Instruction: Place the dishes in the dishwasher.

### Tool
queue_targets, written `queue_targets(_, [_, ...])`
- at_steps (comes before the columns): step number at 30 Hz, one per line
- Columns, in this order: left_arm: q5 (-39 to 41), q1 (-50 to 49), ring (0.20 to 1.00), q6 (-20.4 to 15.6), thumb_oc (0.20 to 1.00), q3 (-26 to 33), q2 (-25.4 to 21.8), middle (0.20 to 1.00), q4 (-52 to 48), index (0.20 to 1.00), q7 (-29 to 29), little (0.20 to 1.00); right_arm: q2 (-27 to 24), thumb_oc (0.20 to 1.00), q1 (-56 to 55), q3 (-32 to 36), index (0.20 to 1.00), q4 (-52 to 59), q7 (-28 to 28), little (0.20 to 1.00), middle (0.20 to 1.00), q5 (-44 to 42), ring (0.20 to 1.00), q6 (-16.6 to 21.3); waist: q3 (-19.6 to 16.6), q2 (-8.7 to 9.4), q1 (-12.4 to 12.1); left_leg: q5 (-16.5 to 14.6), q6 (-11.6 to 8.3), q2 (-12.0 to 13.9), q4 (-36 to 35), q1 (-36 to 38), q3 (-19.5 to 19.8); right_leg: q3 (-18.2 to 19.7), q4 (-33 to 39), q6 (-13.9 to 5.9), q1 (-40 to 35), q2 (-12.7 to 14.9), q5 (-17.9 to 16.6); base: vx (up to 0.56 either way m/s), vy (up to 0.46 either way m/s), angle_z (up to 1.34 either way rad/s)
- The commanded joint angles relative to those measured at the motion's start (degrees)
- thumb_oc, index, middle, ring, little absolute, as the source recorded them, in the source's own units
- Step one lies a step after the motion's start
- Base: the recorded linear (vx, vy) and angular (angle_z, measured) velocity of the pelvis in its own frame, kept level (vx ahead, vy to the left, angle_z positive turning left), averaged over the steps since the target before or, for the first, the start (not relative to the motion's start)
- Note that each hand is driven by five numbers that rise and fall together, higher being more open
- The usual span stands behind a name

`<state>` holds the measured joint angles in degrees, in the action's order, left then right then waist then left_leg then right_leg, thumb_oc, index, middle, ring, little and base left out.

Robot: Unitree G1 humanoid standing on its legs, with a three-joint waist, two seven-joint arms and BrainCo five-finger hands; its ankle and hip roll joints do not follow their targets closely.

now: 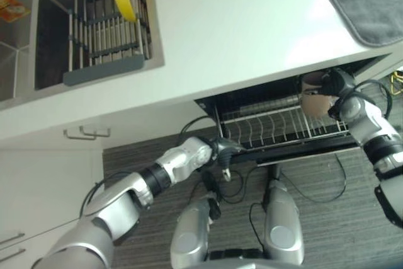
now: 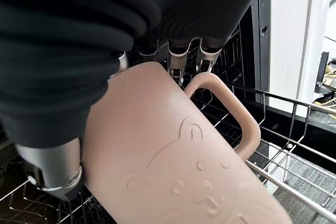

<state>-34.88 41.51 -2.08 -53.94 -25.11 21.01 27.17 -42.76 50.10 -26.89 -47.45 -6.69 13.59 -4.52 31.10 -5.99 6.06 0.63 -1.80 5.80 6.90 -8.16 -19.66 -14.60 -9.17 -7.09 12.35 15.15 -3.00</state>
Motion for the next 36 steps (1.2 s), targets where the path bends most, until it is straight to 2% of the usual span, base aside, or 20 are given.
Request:
queue_targets(1, [2.6, -4.0, 1.0, -2.4, 1.0, -2.9, -1.6, 1.0, -5.3, 1.0, 2.4, 1.0, -1.0, 0.2, 6.4, 0.3, 0.2, -1.4, -2.9, 0.2, 0.2, -0.6, 0.2, -0.8, -1.3, -0.24, -1.6, -3.1, -2.4, 2.3, 5.0, -1.5, 4.6, 3.1, -9.4, -4.39, 2.5, 3.5, 4.6, -0.02, 0.032, 0.03])
queue_targets(6, [3.3, -4.0, 1.0, -1.6, 1.0, -2.9, -2.9, 1.0, -8.4, 1.0, 2.6, 1.0, -2.8, 0.2, 9.3, 0.2, 0.2, -5.1, -2.3, 0.2, 0.2, 1.1, 0.2, -1.6, -1.3, -1.55, -2.0, -3.0, -2.35, 1.7, 4.6, -2.0, 4.7, 3.2, -9.6, -4.44, 3.2, 3.8, 4.7, 0.0, 0.015, 0.01])
queue_targets(9, [3.5, -4.2, 1.0, -1.4, 1.0, -2.8, -2.7, 1.0, -9.1, 1.0, 2.6, 1.0, -3.0, 0.2, 9.3, 0.6, 0.2, -7.3, -3.5, 0.2, 0.2, -1.6, 0.2, -0.8, -1.3, -2.29, -2.0, -2.8, -2.25, 1.4, 4.4, -2.2, 4.7, 3.4, -9.9, -4.39, 3.8, 4.0, 4.8, -0.01, 0.047, 0.02])
queue_targets(11, [4.0, -4.0, 1.0, -1.5, 1.0, -2.7, -2.9, 1.0, -9.0, 1.0, 2.2, 1.0, -2.6, 0.2, 9.0, 1.2, 0.2, -8.2, -4.3, 0.2, 0.2, -2.5, 0.2, -2.2, -1.3, -2.63, -1.9, -2.9, -2.2, 1.3, 4.5, -2.5, 4.6, 3.7, -10.2, -4.4, 4.4, 4.1, 4.9, 0.0, 0.049, 0.02])
queue_targets(12, [4.0, -4.0, 1.0, -1.6, 1.0, -2.4, -2.6, 1.0, -9.0, 1.0, 2.0, 1.0, -2.2, 1.0, 8.3, 2.0, 1.0, -9.4, -6.8, 1.0, 1.0, -5.1, 1.0, -3.2, -1.3, -2.97, -1.9, -2.9, -2.13, 1.2, 4.4, -2.6, 4.5, 3.7, -10.2, -4.32, 4.6, 4.2, 4.9, -0.01, 0.048, -0.01])
queue_targets(13, [4.0, -4.0, 1.0, -1.6, 1.0, -2.4, -2.6, 1.0, -9.0, 1.0, 2.1, 1.0, -2.1, 1.0, 8.2, 2.3, 1.0, -9.6, -7.6, 1.0, 1.0, -4.8, 1.0, -3.5, -1.3, -3.13, -1.8, -3.0, -2.11, 1.1, 4.3, -2.6, 4.5, 3.8, -10.2, -4.28, 4.6, 4.3, 5.0, 0.0, 0.065, -0.05])
queue_targets(14, [4.1, -4.0, 1.0, -1.5, 1.0, -2.3, -2.4, 1.0, -9.4, 1.0, 2.4, 1.0, -2.1, 1.0, 8.0, 3.2, 1.0, -10.2, -13.6, 1.0, 1.0, -2.4, 1.0, -6.9, -1.3, -3.56, -1.7, -3.0, -1.99, 1.0, 4.2, -2.3, 4.4, 3.9, -10.3, -4.22, 4.5, 4.2, 5.1, 0.01, 0.071, -0.06])
queue_targets(15, [4.1, -3.9, 1.0, -1.4, 1.0, -2.5, -2.1, 1.0, -9.1, 1.0, 2.4, 1.0, -1.6, 1.0, 8.6, 3.3, 1.0, -10.2, -14.4, 1.0, 1.0, -0.7, 1.0, -7.1, -1.3, -3.81, -1.6, -3.0, -1.96, 0.8, 4.1, -2.2, 4.3, 4.1, -10.2, -4.22, 4.5, 4.2, 5.1, 0.01, 0.071, -0.06])
queue_targets(19, [4.4, -3.9, 1.0, -1.8, 1.0, -2.7, -2.1, 1.0, -8.3, 1.0, 1.6, 1.0, -0.4, 1.0, 8.8, 2.0, 1.0, -8.6, -15.6, 1.0, 1.0, 0.9, 1.0, -8.4, -1.3, -4.04, -1.5, -3.1, -1.93, 0.8, 4.0, -1.8, 4.0, 4.2, -10.1, -4.34, 4.3, 4.3, 5.2, 0.01, 0.025, -0.05])
queue_targets(28, [3.6, -5.3, 1.0, -2.4, 1.0, -2.3, -2.7, 1.0, -8.3, 1.0, 1.0, 1.0, -0.1, 1.0, 7.0, 2.8, 1.0, -7.0, -17.1, 1.0, 1.0, -0.4, 1.0, -8.1, -1.3, -4.4, -1.2, -3.3, -1.73, 0.6, 3.7, -1.5, 3.6, 4.6, -10.2, -4.46, 4.4, 4.6, 5.3, 0.0, 0.0, 0.0])
queue_targets(29, [3.5, -5.4, 1.0, -2.5, 1.0, -2.3, -2.7, 1.0, -8.4, 1.0, 1.0, 1.0, 0.0, 1.0, 6.8, 2.8, 1.0, -6.9, -17.6, 1.0, 1.0, -1.0, 1.0, -7.8, -1.3, -4.39, -1.2, -3.3, -1.73, 0.6, 3.8, -1.5, 3.6, 4.6, -10.2, -4.46, 4.5, 4.6, 5.3, 0.0, 0.0, 0.0])
queue_targets(30, [2.8, -6.3, 1.0, -2.8, 1.0, -2.0, -2.8, 1.0, -8.7, 1.0, 0.7, 1.0, 0.2, 1.0, 5.6, 5.2, 1.0, -5.5, -20.7, 1.0, 1.0, -7.4, 1.0, -3.3, -1.3, -4.33, -1.1, -3.5, -1.62, 0.6, 4.0, -1.5, 3.6, 4.8, -10.2, -4.47, 4.5, 4.6, 5.3, 0.0, 0.0, 0.0])
queue_targets(35, [2.5, -7.8, 1.0, -1.6, 1.0, -1.1, -2.9, 1.0, -9.7, 1.0, -0.3, 1.0, 2.2, 1.0, 2.8, 9.3, 1.0, -0.1, -22.7, 1.0, 1.0, -14.0, 1.0, -0.8, -1.3, -4.37, -0.3, -3.5, -1.63, 0.6, 3.6, -1.1, 3.0, 5.4, -9.9, -4.34, 4.4, 4.2, 5.5, 0.01, 0.044, -0.04])
queue_targets(36, [1.9, -9.8, 1.0, -0.9, 1.0, 0.0, -3.4, 1.0, -9.5, 1.0, -10.9, 1.0, 4.3, 1.0, -0.6, 12.3, 1.0, 5.1, -24.0, 1.0, 1.0, -18.1, 1.0, 1.2, -1.3, -4.04, 0.7, -3.8, -1.88, 0.8, 3.3, 0.0, 2.3, 5.7, -9.9, -4.28, 3.6, 4.1, 6.3, 0.04, 0.072, -0.05])
